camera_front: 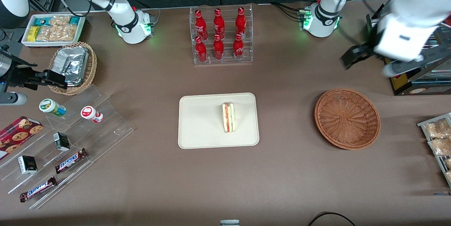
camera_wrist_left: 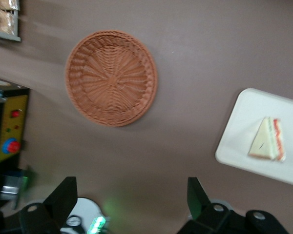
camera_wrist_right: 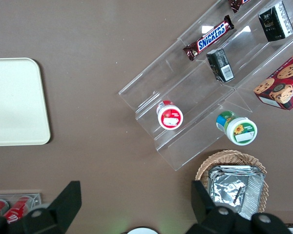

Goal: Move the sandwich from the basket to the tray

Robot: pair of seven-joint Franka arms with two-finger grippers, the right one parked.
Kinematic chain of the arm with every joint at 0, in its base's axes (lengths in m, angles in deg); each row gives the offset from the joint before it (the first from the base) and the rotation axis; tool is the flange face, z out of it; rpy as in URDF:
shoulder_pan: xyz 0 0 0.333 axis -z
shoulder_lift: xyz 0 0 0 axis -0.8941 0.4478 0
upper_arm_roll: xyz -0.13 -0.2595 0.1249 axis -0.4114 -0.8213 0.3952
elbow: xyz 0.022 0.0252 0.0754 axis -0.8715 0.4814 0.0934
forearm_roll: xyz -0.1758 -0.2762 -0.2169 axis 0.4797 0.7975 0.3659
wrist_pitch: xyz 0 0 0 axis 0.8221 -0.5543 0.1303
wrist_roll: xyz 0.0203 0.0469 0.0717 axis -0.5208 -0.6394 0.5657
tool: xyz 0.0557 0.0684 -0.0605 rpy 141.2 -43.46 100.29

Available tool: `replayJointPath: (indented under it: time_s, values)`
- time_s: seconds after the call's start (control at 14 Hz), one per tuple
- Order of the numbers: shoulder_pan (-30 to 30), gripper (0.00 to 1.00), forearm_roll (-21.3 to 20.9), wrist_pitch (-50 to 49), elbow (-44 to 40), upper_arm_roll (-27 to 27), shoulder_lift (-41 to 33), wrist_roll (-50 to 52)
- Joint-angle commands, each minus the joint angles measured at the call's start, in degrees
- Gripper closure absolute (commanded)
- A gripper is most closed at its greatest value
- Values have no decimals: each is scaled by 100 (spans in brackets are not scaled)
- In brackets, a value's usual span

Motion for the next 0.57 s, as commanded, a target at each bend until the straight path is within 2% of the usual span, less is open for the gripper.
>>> replayJointPath:
  time_s: [0.0,0.07,0.29,0.5]
  values:
    - [24,1,312,31,804,614,-744,-959]
    - [50,1,321,84,989,790,-903,-1241]
    - [59,1,304,224,1447,871,-1176,-1717]
    - [68,1,304,662,2254,1116,-1659,-1859]
